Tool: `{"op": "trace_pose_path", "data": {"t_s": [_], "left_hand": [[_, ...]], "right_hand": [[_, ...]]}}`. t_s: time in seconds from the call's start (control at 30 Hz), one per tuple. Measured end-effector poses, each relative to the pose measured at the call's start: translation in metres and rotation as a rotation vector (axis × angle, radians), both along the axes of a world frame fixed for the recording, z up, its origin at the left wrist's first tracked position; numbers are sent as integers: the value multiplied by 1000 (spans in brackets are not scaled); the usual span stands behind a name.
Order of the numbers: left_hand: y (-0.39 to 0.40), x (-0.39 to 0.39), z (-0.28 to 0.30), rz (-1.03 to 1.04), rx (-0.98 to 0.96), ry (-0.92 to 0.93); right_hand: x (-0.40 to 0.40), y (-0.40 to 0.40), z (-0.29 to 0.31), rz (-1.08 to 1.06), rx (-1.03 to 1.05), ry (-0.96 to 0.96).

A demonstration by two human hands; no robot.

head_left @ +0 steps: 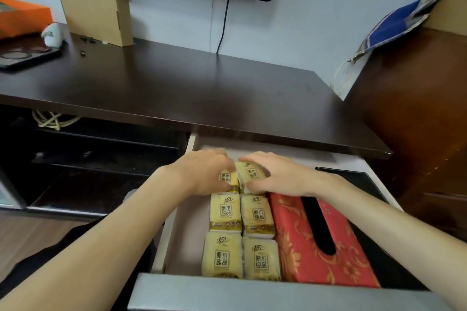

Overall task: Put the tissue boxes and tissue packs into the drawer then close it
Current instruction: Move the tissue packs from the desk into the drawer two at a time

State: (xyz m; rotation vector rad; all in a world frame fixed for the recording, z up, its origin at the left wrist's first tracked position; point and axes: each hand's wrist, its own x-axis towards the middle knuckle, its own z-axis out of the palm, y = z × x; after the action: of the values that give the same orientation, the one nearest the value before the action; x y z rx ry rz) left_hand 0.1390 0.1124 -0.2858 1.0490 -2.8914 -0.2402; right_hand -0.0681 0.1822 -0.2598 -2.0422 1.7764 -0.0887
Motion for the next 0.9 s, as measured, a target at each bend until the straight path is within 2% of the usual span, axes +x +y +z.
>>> {"op": "trace_pose_path", "data": {"t_s": [0.1, 0.33, 0.47, 0.53, 0.6, 0.7, 0.77, 0.83, 0.9], "left_hand": [[-3, 3, -2, -10, 27, -6], [-6, 1, -7, -19, 8, 8], [-2, 2, -3, -16, 5, 3], [10, 4, 9, -31, -64, 65], [34, 8, 26, -62, -142, 214], [90, 26, 47, -64, -67, 412], [131, 44, 48, -58, -20, 430], [172, 59, 39, -48, -62, 437], [203, 67, 26, -30, -117, 486]], "right_hand": [[-8, -3, 1, 2, -19, -62], [-18, 1, -10, -27, -114, 80], [-18, 12, -5, -27, -160, 27], [-17, 26, 6, -38, -222, -26], [-17, 53, 19, -42, -245, -73], [-20, 121, 28, -7, -252, -113], [-25, 174, 21, -35, -244, -136], [-31, 224, 6, -105, -222, -205], [-38, 263, -14, -222, -314, -255]]}}
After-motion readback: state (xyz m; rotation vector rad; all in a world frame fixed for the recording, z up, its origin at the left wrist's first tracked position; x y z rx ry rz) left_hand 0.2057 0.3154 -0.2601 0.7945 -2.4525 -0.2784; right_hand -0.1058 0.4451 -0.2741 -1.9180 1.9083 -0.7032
